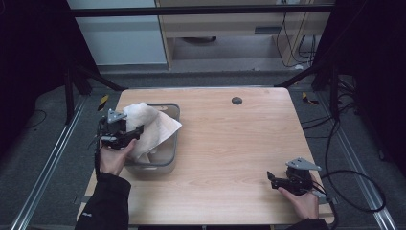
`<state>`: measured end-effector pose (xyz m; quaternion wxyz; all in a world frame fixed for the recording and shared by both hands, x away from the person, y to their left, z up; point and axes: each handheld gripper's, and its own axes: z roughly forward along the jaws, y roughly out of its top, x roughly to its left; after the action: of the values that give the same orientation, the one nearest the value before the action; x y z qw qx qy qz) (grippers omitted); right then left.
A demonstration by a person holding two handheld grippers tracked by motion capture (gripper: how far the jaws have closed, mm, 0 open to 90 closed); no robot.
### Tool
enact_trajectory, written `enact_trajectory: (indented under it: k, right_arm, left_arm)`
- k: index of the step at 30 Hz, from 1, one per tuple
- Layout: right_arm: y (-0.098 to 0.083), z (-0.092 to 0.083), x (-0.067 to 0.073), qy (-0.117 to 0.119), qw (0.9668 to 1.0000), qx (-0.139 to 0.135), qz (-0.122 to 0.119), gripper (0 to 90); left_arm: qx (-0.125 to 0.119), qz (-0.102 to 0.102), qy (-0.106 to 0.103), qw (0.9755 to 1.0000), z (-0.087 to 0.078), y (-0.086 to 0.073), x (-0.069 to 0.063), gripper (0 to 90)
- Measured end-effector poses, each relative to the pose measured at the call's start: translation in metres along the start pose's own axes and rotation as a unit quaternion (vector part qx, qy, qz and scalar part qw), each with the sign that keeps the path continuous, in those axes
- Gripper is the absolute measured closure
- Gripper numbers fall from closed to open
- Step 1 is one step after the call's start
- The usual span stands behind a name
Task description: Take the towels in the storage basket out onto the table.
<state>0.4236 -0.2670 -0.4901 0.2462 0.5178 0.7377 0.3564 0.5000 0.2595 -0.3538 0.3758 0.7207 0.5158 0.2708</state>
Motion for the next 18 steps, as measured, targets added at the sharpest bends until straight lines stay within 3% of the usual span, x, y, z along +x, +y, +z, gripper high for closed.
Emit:
enact_trajectory:
  k: [18]
  right_arm:
    - [0.0,-0.001,0.0,-0.001,1.0,-0.002,0.0,12.6]
  left_arm:
    - [-0.04,0.014,-0.016,0.999,-0.038,0.025,-0.008,59.3]
